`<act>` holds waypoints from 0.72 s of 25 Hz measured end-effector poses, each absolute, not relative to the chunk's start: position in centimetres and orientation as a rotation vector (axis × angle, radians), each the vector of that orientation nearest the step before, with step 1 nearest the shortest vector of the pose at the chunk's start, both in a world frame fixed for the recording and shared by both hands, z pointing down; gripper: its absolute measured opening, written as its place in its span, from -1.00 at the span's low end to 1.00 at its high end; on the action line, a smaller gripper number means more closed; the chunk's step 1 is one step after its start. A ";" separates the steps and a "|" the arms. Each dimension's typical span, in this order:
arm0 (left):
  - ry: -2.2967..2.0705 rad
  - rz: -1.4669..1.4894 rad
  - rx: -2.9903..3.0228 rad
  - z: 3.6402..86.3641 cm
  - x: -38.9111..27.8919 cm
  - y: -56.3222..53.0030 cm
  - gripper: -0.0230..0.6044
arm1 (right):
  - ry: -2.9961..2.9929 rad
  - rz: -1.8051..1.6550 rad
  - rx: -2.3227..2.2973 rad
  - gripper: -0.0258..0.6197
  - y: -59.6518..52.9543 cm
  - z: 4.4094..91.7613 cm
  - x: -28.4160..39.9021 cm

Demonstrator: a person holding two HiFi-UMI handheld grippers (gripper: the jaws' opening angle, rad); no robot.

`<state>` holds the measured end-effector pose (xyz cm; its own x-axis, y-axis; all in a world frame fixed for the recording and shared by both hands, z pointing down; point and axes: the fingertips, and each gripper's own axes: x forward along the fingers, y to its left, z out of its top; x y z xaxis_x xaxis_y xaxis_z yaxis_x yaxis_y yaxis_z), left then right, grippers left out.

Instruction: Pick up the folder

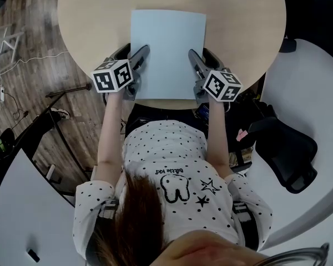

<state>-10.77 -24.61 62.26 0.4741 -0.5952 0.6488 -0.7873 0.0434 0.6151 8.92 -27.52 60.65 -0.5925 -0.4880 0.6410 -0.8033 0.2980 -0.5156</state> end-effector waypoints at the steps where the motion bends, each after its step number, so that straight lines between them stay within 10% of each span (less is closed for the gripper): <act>1: -1.210 0.223 1.646 62.4 -10.7 -24.6 -0.04 | -2.209 1.200 1.163 -0.15 -27.5 60.8 9.0; 18: -1.237 0.216 1.649 62.1 -10.7 -24.6 -0.04 | -2.200 1.185 1.203 -0.15 -27.6 60.6 9.0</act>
